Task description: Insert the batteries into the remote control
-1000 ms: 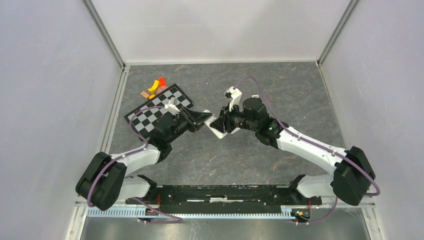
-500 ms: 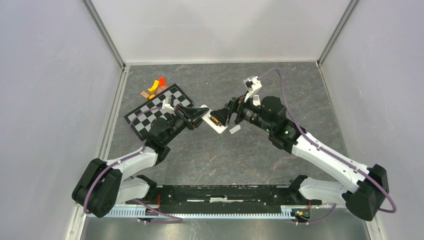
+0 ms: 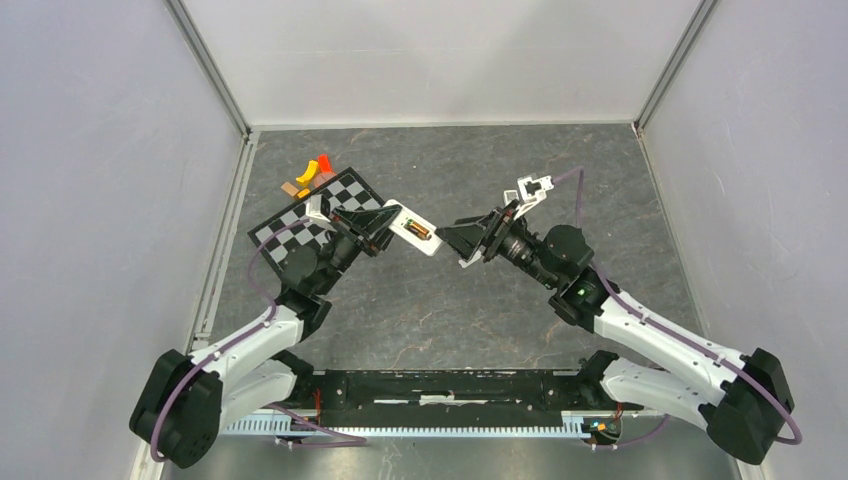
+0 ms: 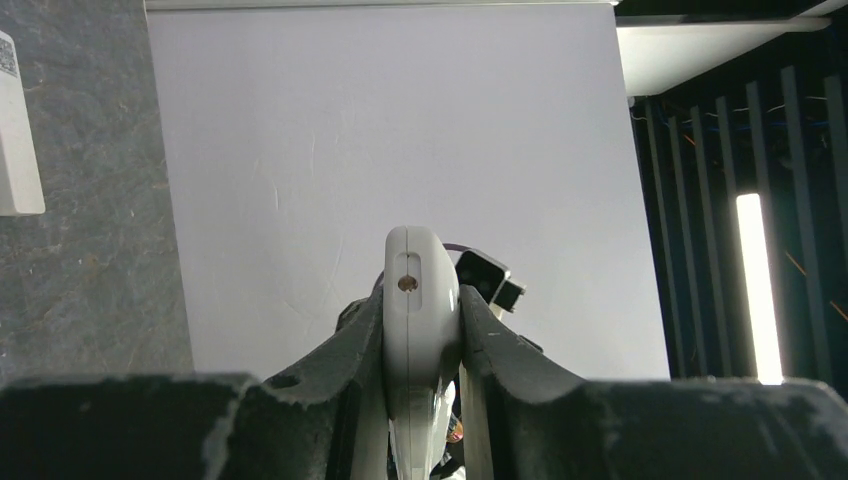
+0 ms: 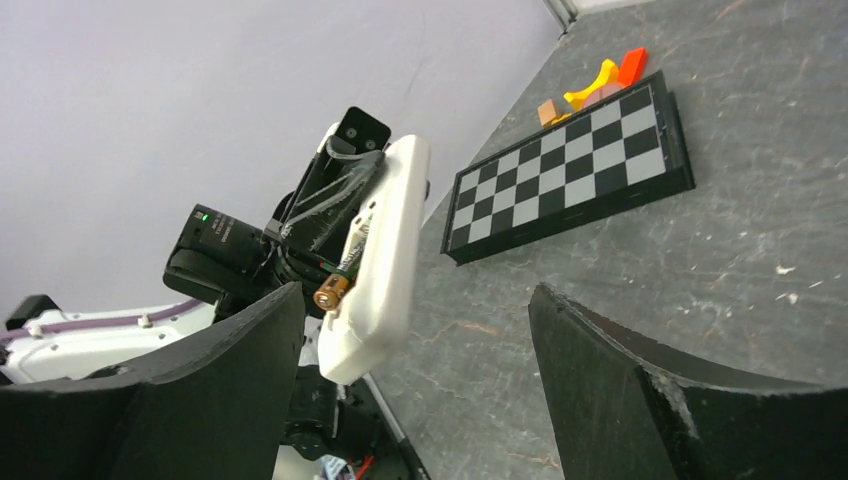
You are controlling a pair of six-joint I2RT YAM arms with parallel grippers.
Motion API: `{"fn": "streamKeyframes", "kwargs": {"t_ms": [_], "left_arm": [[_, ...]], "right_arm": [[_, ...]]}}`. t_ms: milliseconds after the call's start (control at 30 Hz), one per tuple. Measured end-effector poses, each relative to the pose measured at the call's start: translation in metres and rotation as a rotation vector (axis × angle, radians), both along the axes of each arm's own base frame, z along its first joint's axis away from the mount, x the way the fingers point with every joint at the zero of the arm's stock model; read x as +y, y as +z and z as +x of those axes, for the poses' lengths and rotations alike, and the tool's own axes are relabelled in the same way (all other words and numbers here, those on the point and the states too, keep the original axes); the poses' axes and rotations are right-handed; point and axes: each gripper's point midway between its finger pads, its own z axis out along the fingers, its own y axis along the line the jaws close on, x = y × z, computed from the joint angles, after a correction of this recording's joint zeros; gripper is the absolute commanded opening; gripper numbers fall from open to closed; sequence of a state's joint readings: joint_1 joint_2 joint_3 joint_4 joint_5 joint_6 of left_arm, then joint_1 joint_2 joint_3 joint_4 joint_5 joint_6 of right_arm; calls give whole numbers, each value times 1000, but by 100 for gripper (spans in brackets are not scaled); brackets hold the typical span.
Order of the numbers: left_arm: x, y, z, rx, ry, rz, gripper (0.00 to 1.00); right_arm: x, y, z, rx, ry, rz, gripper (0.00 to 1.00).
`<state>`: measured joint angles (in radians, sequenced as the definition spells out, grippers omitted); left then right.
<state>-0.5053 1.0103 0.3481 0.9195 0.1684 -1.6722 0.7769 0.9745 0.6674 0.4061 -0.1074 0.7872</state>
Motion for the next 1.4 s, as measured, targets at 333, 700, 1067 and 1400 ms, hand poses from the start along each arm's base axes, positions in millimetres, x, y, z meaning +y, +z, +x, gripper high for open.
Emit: {"fn": "streamKeyframes", "kwargs": {"t_ms": [333, 700, 1067, 1400], "left_arm": [[3, 3, 0, -3, 11, -8, 2], [1, -2, 3, 11, 11, 0, 2], [1, -8, 3, 19, 11, 5, 2], [3, -9, 5, 19, 18, 8, 2]], "right_arm": [[9, 9, -1, 42, 37, 117, 76], [27, -11, -3, 118, 89, 93, 65], [33, -20, -4, 165, 110, 95, 56], [38, -23, 0, 189, 104, 82, 48]]}}
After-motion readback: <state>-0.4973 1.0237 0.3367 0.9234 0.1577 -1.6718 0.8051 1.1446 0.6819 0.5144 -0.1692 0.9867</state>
